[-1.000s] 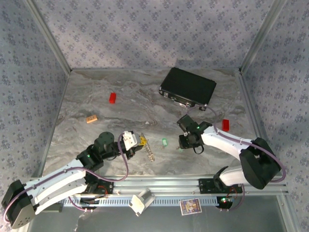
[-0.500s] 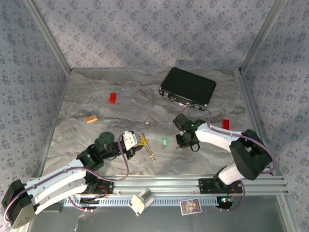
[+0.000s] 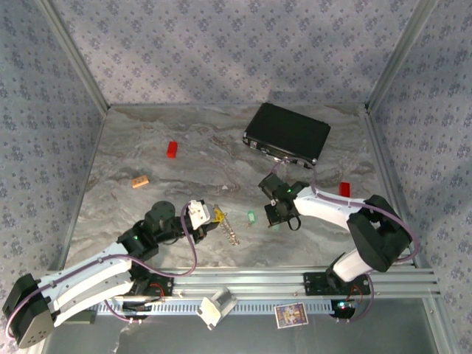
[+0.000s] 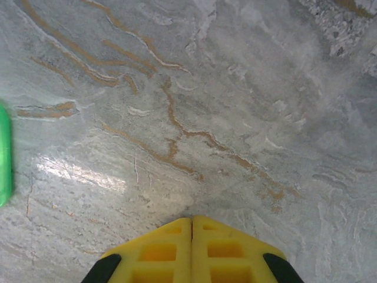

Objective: Put the keys on the keyring

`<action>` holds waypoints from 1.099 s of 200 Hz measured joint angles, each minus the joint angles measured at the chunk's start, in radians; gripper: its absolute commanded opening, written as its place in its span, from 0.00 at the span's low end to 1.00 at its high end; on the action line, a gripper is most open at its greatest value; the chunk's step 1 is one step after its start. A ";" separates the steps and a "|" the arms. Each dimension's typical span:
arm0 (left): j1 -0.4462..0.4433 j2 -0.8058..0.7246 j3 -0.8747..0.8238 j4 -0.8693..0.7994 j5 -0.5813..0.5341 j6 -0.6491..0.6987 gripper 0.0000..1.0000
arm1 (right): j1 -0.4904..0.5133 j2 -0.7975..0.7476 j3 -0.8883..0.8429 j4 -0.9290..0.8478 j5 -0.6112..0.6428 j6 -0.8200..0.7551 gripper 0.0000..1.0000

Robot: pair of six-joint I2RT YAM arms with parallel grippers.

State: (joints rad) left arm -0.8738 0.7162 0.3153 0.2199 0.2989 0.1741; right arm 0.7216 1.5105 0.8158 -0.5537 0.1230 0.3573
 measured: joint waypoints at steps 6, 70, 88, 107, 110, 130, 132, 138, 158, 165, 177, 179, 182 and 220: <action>0.000 0.000 0.000 0.000 0.000 0.000 0.00 | 0.003 0.000 0.002 -0.002 0.002 0.000 0.00; 0.000 0.010 0.000 0.001 0.000 0.000 0.00 | 0.023 0.003 0.039 0.013 -0.087 -0.029 0.00; 0.000 0.016 0.000 0.001 0.003 0.000 0.00 | 0.020 0.024 0.061 0.019 -0.112 -0.042 0.00; 0.000 0.019 0.000 0.001 0.004 0.000 0.00 | 0.016 0.064 0.090 0.027 -0.117 -0.056 0.00; 0.000 0.019 0.000 0.001 0.005 0.000 0.00 | 0.015 0.072 0.095 0.028 -0.117 -0.056 0.00; 0.000 0.019 0.000 0.001 0.011 0.000 0.00 | 0.006 0.106 0.119 0.030 -0.119 -0.061 0.00; 0.000 0.019 0.000 0.001 0.011 0.000 0.00 | 0.006 0.110 0.122 0.030 -0.119 -0.061 0.00; 0.000 0.019 0.000 0.001 0.013 0.000 0.00 | 0.004 0.119 0.129 0.031 -0.119 -0.061 0.00; 0.000 0.019 0.000 0.001 0.019 0.000 0.00 | 0.003 0.145 0.149 0.033 -0.119 -0.063 0.00; 0.000 0.019 0.000 0.001 0.020 0.000 0.00 | 0.003 0.149 0.152 0.034 -0.119 -0.063 0.00; 0.000 0.019 0.000 0.001 0.023 0.000 0.00 | 0.003 0.155 0.158 0.034 -0.120 -0.063 0.00; 0.000 0.019 0.000 0.001 0.023 0.000 0.00 | 0.003 0.156 0.158 0.034 -0.120 -0.063 0.00; 0.000 0.019 0.000 0.001 0.023 0.000 0.00 | 0.003 0.157 0.159 0.034 -0.120 -0.063 0.00; 0.000 0.019 0.000 0.001 0.023 0.000 0.00 | 0.003 0.169 0.172 0.035 -0.120 -0.064 0.14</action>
State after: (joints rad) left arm -0.8738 0.7349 0.3149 0.2207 0.3214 0.1741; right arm 0.7242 1.6794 0.9874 -0.5186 0.0032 0.2935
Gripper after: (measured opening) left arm 0.051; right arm 0.102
